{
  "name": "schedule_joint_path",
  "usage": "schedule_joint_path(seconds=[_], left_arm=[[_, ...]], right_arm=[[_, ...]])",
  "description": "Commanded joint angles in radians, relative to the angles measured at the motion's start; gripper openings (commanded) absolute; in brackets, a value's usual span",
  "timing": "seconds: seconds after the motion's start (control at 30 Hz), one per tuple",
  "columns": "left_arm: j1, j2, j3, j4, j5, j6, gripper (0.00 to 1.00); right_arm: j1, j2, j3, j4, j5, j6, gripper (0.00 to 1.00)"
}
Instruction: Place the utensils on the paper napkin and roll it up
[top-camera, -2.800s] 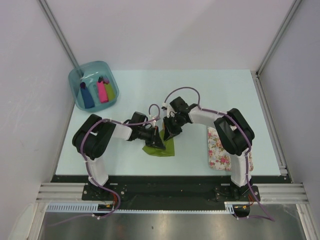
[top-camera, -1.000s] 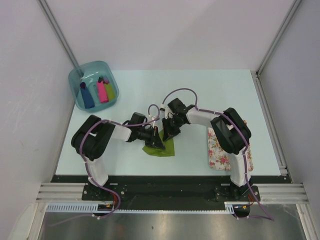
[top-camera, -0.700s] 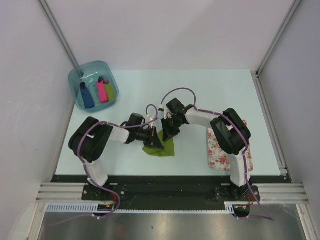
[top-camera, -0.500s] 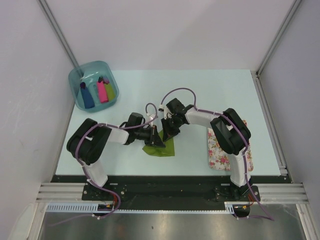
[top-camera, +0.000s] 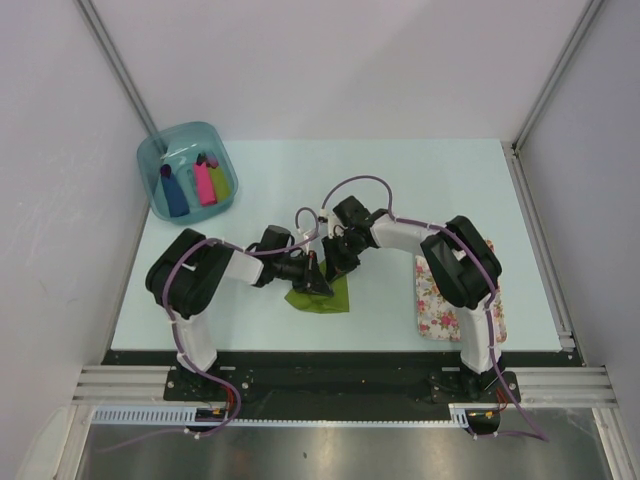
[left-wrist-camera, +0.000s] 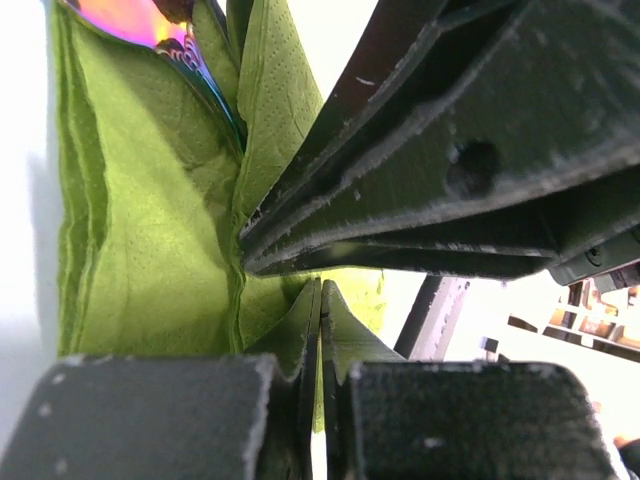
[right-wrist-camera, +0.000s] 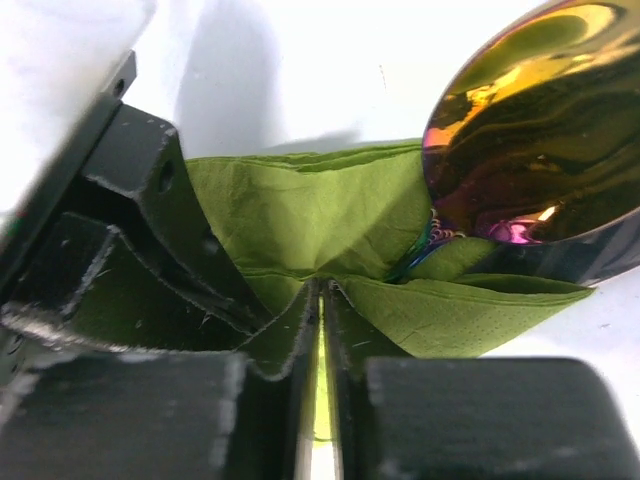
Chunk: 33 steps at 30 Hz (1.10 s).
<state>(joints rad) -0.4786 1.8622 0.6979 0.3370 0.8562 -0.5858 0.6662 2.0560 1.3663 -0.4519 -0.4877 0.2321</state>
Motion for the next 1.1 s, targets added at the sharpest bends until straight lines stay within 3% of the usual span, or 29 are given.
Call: schedule_joint_path(seconds=[0.0,0.17,0.37,0.9,1.07], left_arm=[[0.006,0.057,-0.005,-0.066,-0.083,0.064,0.00],[0.009,0.054,-0.003,-0.082,-0.083,0.083,0.00],[0.011,0.052,0.006,-0.082,-0.082,0.086,0.00],[0.026,0.042,0.005,-0.084,-0.080,0.087,0.00],[0.028,0.009,-0.006,-0.069,-0.060,0.081,0.04]], right_arm=[[-0.028,0.021,0.025,-0.010,0.069,-0.056,0.15],[-0.076,-0.056,0.066,0.012,-0.060,-0.004,0.24],[-0.060,-0.094,0.074,-0.016,-0.091,0.016,0.24],[0.009,0.012,-0.009,-0.044,0.063,-0.034,0.16],[0.024,0.049,-0.024,-0.051,0.123,-0.056,0.14]])
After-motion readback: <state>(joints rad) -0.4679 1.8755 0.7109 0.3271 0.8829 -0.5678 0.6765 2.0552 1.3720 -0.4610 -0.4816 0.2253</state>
